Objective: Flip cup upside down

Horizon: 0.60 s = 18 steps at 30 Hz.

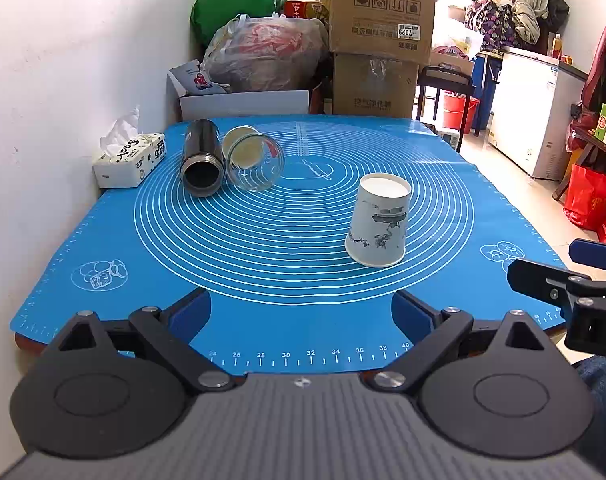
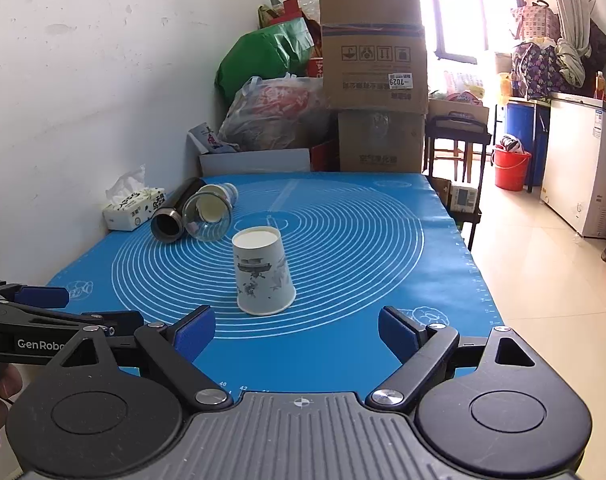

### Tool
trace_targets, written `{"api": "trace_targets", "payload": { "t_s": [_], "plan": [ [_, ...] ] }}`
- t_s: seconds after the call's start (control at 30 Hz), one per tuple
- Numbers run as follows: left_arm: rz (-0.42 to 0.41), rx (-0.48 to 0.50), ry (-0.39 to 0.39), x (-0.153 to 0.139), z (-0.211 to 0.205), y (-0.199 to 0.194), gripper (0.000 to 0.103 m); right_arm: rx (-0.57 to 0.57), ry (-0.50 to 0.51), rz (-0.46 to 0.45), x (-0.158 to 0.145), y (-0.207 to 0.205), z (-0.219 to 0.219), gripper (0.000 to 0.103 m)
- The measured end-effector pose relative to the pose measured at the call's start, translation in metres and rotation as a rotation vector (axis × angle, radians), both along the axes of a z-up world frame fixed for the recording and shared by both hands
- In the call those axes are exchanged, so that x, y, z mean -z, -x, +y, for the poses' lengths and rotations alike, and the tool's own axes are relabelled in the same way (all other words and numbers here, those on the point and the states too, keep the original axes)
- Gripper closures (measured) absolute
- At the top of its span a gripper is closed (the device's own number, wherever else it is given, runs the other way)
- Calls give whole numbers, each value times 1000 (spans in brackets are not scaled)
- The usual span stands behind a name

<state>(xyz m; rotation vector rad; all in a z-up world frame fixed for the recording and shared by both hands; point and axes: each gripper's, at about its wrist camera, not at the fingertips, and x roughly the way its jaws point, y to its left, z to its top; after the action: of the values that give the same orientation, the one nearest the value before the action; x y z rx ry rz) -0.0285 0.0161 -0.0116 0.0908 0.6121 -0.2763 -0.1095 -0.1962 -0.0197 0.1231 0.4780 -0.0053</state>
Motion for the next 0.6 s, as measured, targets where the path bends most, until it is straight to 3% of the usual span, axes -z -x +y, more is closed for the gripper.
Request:
{"api": "trace_targets", "payload": {
  "t_s": [0.6],
  "plan": [
    [7, 2, 3, 0, 1, -1, 7, -13, -1, 4, 0, 0, 0, 13]
  ]
}}
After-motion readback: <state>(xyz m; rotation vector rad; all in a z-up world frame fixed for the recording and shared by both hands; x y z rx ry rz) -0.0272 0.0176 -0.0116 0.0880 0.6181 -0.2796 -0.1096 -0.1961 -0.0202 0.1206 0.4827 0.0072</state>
